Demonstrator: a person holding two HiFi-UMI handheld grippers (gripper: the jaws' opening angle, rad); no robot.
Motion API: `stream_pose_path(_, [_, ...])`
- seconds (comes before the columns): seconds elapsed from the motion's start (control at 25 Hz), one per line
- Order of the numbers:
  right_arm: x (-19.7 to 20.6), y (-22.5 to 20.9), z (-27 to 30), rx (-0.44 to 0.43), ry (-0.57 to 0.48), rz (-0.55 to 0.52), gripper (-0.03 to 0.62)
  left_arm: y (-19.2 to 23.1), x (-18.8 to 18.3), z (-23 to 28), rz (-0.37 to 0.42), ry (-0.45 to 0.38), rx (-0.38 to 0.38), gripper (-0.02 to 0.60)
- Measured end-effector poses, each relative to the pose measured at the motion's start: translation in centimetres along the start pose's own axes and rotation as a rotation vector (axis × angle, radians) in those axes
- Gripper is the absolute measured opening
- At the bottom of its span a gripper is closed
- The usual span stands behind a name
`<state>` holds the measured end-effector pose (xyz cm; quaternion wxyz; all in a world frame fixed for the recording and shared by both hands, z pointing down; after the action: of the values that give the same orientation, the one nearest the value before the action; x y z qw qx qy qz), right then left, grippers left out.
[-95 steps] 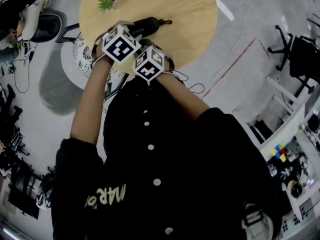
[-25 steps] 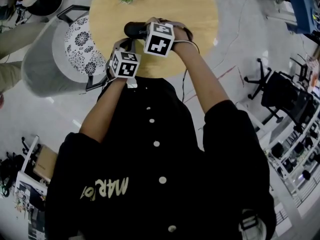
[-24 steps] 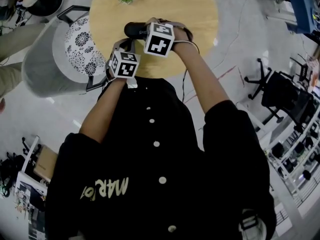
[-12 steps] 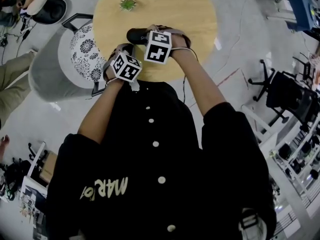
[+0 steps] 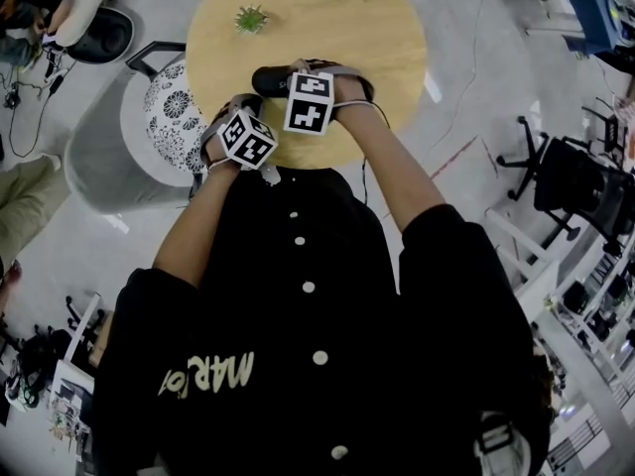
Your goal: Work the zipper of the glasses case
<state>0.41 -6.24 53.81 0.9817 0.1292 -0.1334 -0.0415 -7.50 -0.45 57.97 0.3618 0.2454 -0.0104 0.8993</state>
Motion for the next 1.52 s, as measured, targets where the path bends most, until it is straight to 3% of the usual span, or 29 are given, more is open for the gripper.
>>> stream_pose_path(0.4, [0.0, 0.0, 0.3, 0.008, -0.012, 0.014, 0.144, 3.0, 0.8, -0.4, 0.041, 0.041, 0.030, 0.006])
stream_pose_path(0.56, [0.2, 0.3, 0.1, 0.028, -0.035, 0.018, 0.144, 3.9, 0.6, -0.5, 0.107, 0.067, 0.055, 0.006])
stream_pose_path(0.88, [0.2, 0.1, 0.1, 0.029, -0.040, 0.012, 0.144, 6.0, -0.8, -0.5, 0.325, 0.150, 0.102, 0.006])
stream_pose_path(1.12, [0.2, 0.1, 0.1, 0.036, -0.055, 0.001, 0.144, 6.7, -1.7, -0.1, 0.585, 0.222, 0.118, 0.008])
stream_pose_path(1.52, [0.3, 0.3, 0.3, 0.035, -0.061, -0.022, 0.141, 7.3, -4.3, 0.3, 0.752, 0.250, 0.140, 0.009])
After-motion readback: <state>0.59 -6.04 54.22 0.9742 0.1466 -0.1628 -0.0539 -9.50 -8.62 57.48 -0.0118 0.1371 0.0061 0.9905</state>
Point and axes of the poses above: the fingertips, and each gripper's own axes: z forward along the fingers, y to its left, x out of its underside, the point moved 7 cm from there along -z, backward along the fingers, and after that the axes turned 14 degrees about x, right-handed, at the moved point
